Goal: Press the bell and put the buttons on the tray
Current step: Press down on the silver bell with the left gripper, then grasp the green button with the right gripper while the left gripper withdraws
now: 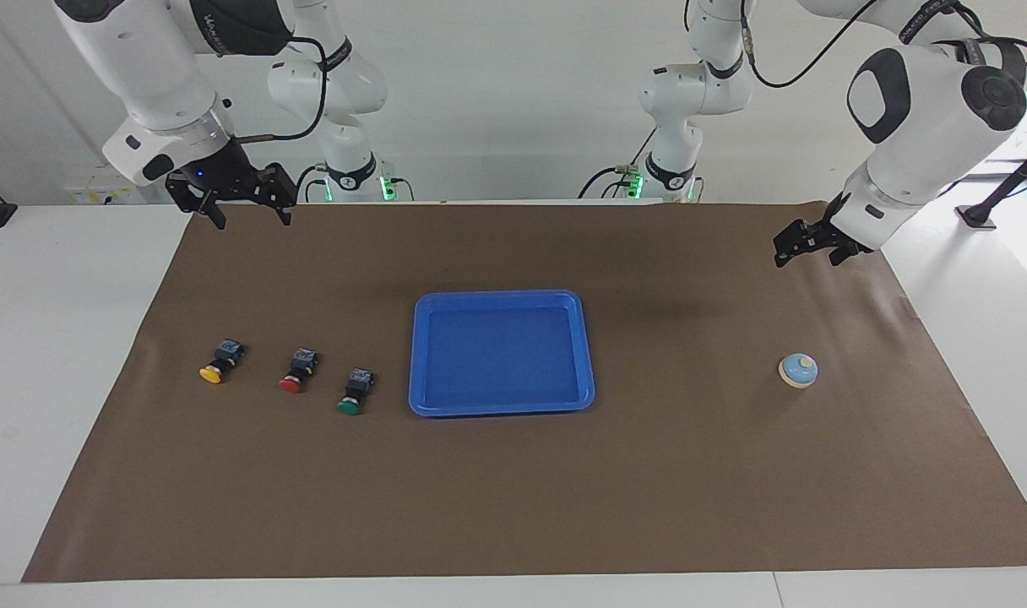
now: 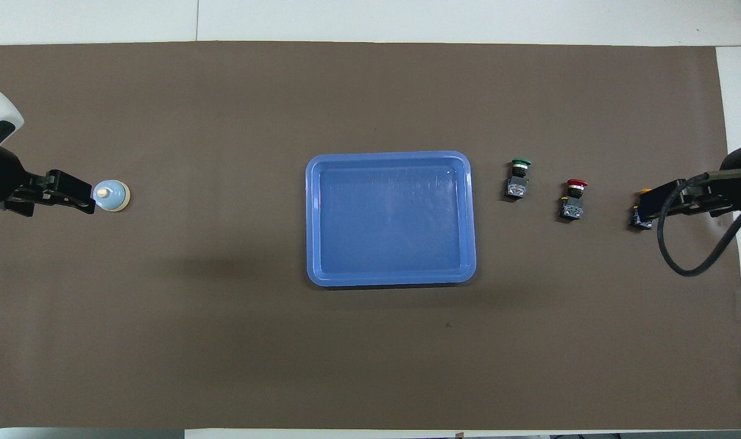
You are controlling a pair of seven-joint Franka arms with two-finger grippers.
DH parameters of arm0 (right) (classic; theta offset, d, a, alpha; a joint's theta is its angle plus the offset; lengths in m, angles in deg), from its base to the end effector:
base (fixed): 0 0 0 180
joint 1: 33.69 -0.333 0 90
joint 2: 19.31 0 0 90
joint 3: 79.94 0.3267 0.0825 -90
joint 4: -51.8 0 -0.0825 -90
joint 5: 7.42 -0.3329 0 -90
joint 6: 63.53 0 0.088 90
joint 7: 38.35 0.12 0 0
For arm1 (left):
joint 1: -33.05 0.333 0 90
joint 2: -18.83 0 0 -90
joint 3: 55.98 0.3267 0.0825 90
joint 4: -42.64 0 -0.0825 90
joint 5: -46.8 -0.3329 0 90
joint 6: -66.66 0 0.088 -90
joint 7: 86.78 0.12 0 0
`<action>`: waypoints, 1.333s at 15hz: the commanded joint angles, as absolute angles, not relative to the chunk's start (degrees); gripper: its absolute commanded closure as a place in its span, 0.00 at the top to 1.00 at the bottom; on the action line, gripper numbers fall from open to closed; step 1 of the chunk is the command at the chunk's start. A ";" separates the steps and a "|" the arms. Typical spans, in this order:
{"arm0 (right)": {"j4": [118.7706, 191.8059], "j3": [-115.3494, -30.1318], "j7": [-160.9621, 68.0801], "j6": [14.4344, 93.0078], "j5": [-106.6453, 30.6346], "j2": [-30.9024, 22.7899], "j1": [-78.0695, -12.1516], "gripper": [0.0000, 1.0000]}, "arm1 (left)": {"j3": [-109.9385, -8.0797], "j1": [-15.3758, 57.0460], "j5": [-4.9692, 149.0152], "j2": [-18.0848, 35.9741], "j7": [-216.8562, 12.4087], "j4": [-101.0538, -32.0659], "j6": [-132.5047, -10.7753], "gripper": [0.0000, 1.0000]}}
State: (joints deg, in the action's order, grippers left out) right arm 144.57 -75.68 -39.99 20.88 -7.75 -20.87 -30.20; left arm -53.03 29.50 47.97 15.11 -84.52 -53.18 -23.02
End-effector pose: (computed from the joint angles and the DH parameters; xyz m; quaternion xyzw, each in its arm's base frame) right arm 0.4813 0.0077 0.6077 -0.9980 -0.0210 0.0593 0.0023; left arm 0.5116 -0.0086 0.5466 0.9960 -0.0240 -0.0858 0.0098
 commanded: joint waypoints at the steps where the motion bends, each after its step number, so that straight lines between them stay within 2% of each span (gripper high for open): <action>1: 145.67 -75.28 -40.46 20.32 -8.47 -22.03 -29.29 1.00 | -51.41 28.22 48.56 15.93 -84.94 -53.07 -21.15 1.00; 3: 148.11 -75.20 -39.94 22.85 -8.47 -22.99 -30.16 1.00 | -51.50 27.69 48.56 16.10 -84.94 -53.34 -20.97 1.00; 7: 163.04 -74.84 -34.95 41.46 -8.38 -26.69 -34.73 1.00 | -51.41 28.13 48.56 18.39 -84.85 -55.62 -20.79 1.00; 12: 164.56 -74.84 -26.85 56.85 -8.21 -13.27 -37.90 1.00 | -51.50 28.04 48.47 18.39 -85.02 -55.71 -20.44 1.00; 15: 168.07 -74.93 -24.83 66.97 -8.21 -9.04 -37.90 1.00 | -51.50 28.39 48.56 18.39 -84.85 -55.71 -20.88 1.00; 17: 167.38 -75.11 -24.29 71.27 -7.60 -4.13 -37.38 1.00 | -51.50 28.57 48.47 18.48 -84.93 -55.62 -20.79 1.00; 20: 166.94 -75.11 -24.21 74.81 -6.71 -1.12 -37.20 1.00 | -51.93 29.09 48.47 18.48 -85.02 -55.62 -20.80 1.00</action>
State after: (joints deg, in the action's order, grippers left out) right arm 167.50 -75.48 -25.36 73.24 -7.57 -2.34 -37.70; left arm -51.99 28.88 47.97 16.88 -84.54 -54.12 -20.88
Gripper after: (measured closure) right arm 0.000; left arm 0.000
